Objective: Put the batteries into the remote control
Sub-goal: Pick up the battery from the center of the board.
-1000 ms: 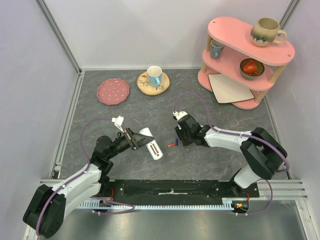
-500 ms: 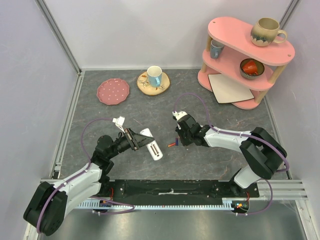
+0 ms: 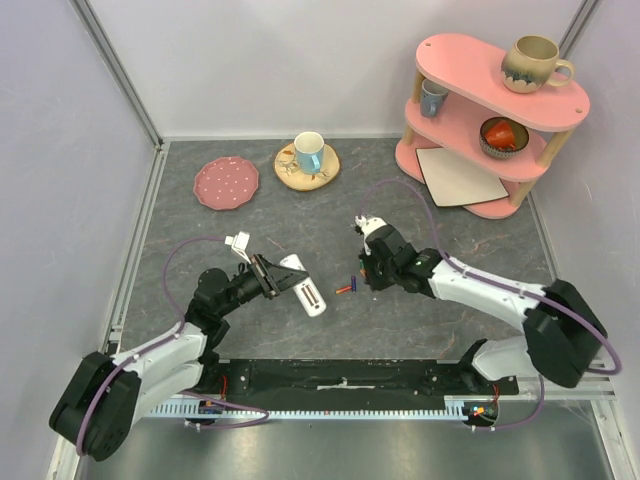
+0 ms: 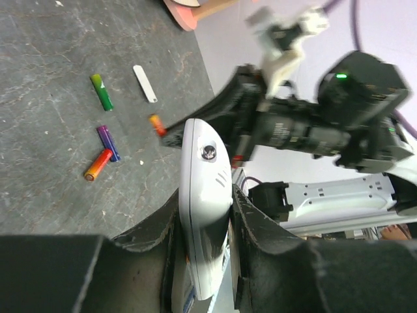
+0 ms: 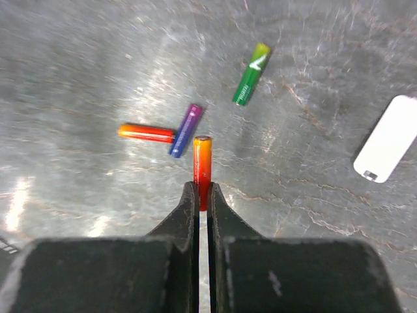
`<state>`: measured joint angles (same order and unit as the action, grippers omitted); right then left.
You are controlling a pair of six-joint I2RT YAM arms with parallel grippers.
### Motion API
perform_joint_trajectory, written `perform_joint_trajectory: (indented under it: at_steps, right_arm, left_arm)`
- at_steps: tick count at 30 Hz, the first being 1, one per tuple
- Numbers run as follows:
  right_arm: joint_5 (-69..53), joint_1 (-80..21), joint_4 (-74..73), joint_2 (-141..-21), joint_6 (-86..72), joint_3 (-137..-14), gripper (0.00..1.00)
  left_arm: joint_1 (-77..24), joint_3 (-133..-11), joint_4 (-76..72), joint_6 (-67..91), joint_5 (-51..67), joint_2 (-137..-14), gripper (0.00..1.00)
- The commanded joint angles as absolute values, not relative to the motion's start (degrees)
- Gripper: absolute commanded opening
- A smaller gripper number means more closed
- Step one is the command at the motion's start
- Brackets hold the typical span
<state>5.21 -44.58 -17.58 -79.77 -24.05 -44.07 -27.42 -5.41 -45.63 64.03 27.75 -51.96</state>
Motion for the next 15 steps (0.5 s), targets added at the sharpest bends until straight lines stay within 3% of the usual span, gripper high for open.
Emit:
perform_joint_trajectory:
  at_steps: [1, 8, 15]
  right_arm:
    - [2.47, -45.0, -24.95, -71.64, -25.93, -51.05, 0.0]
    - [2.55, -51.59, -37.16, -68.56, -24.25, -65.02, 0.0]
    - [0.26, -55.89, -41.57, -71.27, -24.61, -69.96, 0.0]
  left_arm:
    - [-27.07, -7.99, -54.13, 65.74, 24.17, -56.33, 0.02]
    - [-27.07, -8.44, -73.8, 73.2, 24.43, -69.24, 0.02]
    - [-27.33, -10.81, -92.01, 77.87, 28.74, -81.64, 0.02]
